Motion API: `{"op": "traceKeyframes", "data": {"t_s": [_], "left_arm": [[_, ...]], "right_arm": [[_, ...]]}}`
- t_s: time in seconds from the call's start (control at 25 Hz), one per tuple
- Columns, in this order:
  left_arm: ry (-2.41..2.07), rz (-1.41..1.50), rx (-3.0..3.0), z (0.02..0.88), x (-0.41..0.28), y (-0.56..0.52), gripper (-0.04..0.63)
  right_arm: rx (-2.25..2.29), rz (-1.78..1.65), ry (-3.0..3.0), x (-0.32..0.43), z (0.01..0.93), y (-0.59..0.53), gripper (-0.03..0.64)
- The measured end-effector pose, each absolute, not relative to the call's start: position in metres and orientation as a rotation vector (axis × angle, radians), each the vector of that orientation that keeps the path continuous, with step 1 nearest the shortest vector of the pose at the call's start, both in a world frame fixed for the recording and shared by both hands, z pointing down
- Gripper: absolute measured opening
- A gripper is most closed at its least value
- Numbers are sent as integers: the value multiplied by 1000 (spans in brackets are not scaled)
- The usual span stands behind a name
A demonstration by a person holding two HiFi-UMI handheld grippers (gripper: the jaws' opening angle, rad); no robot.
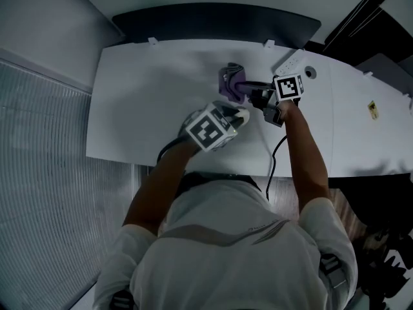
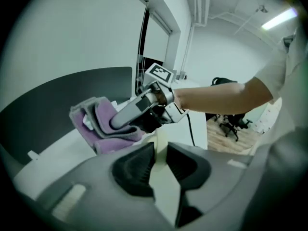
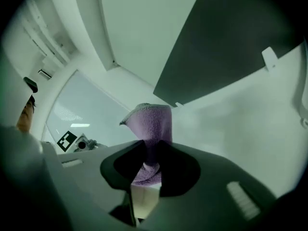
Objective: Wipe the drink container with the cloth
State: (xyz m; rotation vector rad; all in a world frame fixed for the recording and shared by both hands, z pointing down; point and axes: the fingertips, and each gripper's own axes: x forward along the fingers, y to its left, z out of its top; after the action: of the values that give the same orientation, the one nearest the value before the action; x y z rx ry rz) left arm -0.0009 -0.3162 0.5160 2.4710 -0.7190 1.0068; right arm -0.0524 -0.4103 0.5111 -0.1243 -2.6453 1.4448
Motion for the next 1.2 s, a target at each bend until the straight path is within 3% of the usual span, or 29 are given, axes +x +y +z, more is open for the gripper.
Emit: {"op": "traceKeyframes", "data": {"t_s": [0.28, 0.8, 1.2], "left_arm": [[-726, 1000, 2468, 519, -5, -320, 80], [-714, 1008, 2471, 519, -6, -323, 80], [-770, 964, 2500, 518, -9, -324, 77]], "right_arm": [[-372, 1379, -2361, -69, 553, -388, 84], [-129, 1053, -2071, -64, 664, -390, 84], [161, 1126, -2266, -38, 645, -417, 84]]}}
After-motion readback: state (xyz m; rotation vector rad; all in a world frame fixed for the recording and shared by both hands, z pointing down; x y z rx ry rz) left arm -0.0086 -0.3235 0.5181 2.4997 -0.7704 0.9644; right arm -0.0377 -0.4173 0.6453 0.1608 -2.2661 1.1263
